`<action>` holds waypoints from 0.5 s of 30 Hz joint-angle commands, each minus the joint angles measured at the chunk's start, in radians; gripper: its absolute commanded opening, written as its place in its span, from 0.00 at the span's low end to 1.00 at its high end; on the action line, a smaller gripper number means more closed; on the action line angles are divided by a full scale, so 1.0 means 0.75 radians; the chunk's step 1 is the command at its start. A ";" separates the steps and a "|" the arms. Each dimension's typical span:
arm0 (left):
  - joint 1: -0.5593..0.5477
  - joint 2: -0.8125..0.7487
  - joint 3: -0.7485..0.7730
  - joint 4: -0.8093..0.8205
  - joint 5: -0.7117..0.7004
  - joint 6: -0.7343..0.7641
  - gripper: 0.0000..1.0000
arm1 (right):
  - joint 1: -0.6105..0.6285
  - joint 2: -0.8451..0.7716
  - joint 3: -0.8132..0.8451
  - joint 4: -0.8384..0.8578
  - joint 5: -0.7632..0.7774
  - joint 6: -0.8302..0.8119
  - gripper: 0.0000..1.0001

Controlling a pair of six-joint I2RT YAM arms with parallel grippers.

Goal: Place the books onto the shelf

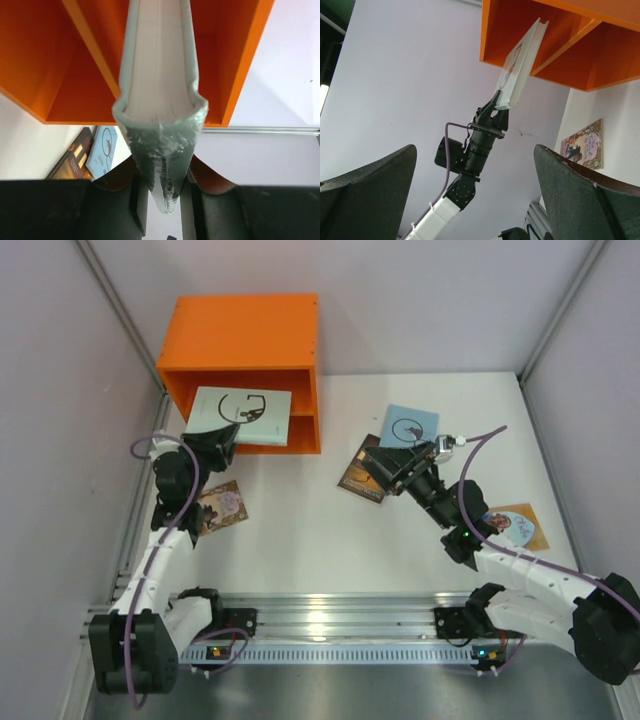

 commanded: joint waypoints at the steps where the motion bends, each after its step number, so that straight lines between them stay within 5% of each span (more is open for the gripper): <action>1: -0.021 -0.009 0.123 0.289 -0.059 -0.010 0.00 | -0.045 -0.035 0.003 -0.031 -0.027 -0.049 1.00; 15: -0.162 0.381 0.226 0.663 -0.212 -0.001 0.00 | -0.132 -0.051 0.018 -0.056 -0.065 -0.096 1.00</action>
